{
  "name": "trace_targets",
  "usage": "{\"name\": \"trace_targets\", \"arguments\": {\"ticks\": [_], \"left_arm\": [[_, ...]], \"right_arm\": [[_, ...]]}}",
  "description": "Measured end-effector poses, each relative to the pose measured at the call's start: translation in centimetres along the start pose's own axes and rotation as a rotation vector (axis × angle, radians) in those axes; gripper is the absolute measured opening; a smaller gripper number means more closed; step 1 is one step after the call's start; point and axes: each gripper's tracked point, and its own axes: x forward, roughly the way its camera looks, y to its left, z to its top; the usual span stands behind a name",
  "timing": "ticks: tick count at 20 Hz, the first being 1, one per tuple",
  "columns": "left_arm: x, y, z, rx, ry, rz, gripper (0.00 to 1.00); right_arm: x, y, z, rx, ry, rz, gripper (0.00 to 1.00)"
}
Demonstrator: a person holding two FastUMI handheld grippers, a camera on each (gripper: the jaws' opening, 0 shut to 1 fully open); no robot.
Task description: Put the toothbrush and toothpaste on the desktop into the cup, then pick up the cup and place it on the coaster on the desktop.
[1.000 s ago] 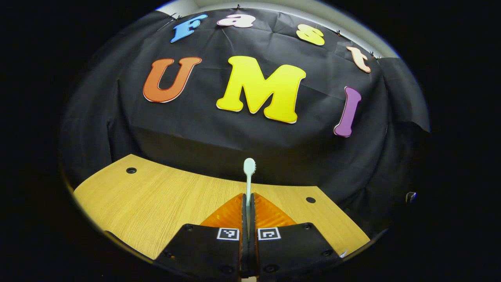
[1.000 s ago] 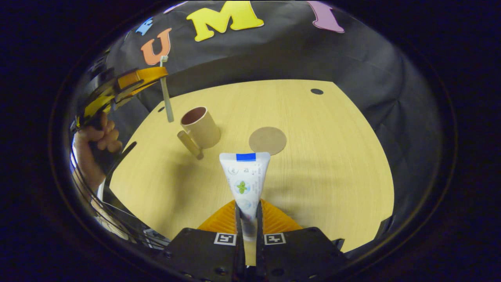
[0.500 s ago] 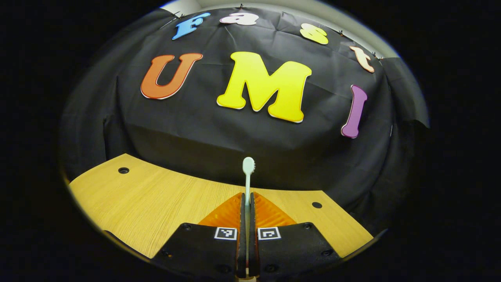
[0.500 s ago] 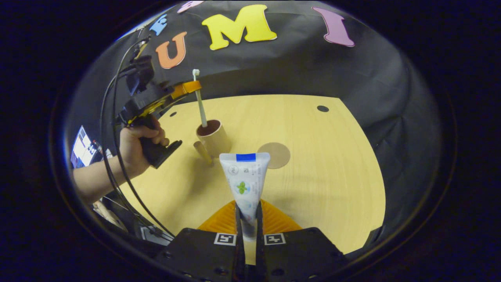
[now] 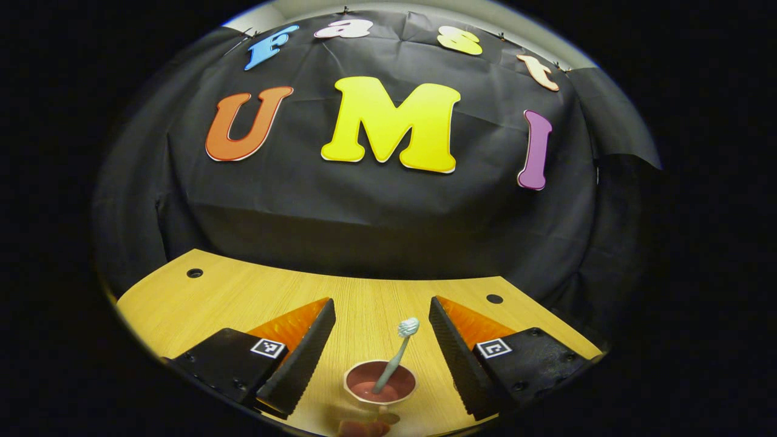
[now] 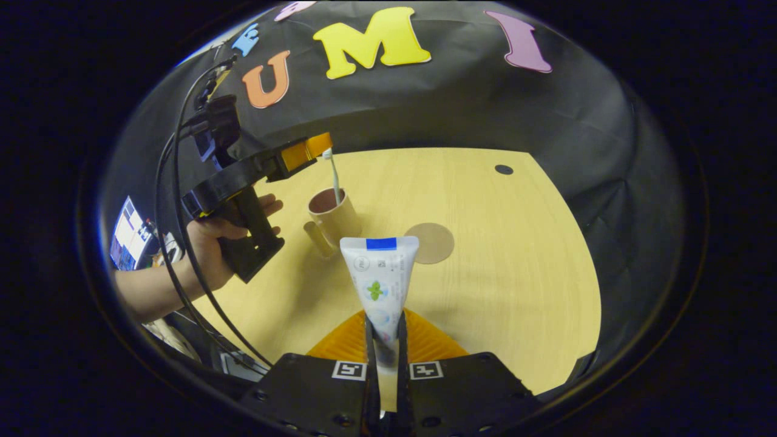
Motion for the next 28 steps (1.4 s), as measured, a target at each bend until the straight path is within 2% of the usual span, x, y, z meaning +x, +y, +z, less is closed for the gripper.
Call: {"name": "trace_targets", "arguments": {"ticks": [4,9,14,17,20,24,28], "left_arm": [[-2.3,1.5,1.2,-0.004,-0.019,0.031,0.98],[-6.5,6.0,1.1,-0.009,0.003,0.129,0.98],[-10.4,9.8,1.4,-0.005,0.03,0.201,0.98],[-12.4,10.8,1.1,-0.02,0.048,0.219,0.98],[-14.5,11.4,1.0,-0.024,0.061,0.237,0.98],[-16.2,12.4,0.8,-0.068,0.08,0.264,0.98],[-17.1,13.6,0.9,-0.116,0.091,0.302,0.98]], "right_arm": [[-0.3,0.2,0.5,-0.01,-0.032,0.022,0.11],[-0.9,1.3,2.6,-0.048,-0.094,0.073,0.11],[1.8,5.4,8.5,-0.063,-0.219,0.14,0.11],[3.5,7.5,13.6,-0.065,-0.342,0.149,0.11],[5.4,9.4,16.6,-0.054,-0.422,0.154,0.11],[7.9,10.9,17.7,-0.108,-0.474,0.143,0.11],[10.6,11.8,16.5,-0.16,-0.47,0.123,0.11]]}}
